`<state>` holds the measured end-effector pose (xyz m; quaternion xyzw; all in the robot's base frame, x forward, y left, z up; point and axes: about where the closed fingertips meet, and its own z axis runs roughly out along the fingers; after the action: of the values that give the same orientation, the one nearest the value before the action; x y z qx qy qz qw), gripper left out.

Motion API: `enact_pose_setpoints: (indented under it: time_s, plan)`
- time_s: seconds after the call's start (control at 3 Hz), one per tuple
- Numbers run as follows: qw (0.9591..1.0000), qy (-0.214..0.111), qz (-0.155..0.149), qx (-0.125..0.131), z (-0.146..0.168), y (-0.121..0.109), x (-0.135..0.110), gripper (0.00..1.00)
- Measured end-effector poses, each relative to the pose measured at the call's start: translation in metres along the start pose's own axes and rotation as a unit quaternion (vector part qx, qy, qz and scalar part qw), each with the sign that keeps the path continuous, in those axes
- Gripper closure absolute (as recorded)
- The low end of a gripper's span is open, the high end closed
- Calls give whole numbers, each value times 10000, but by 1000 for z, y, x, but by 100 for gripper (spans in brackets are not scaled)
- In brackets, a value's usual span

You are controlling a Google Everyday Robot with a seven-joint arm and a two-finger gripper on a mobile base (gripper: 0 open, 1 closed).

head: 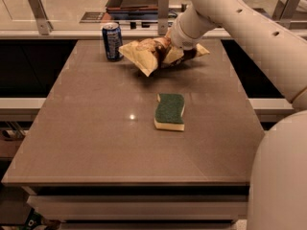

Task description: Pick brown chip bag

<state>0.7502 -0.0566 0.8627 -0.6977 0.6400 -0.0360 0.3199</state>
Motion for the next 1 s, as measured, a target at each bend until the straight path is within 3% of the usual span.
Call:
enact_pose_setpoints:
  time_s: [0.67,1.0]
  plan:
    - [9993,-219,74,306,-40,-23,5,100]
    - [9973,-420,183,580,-57,-35,9,100]
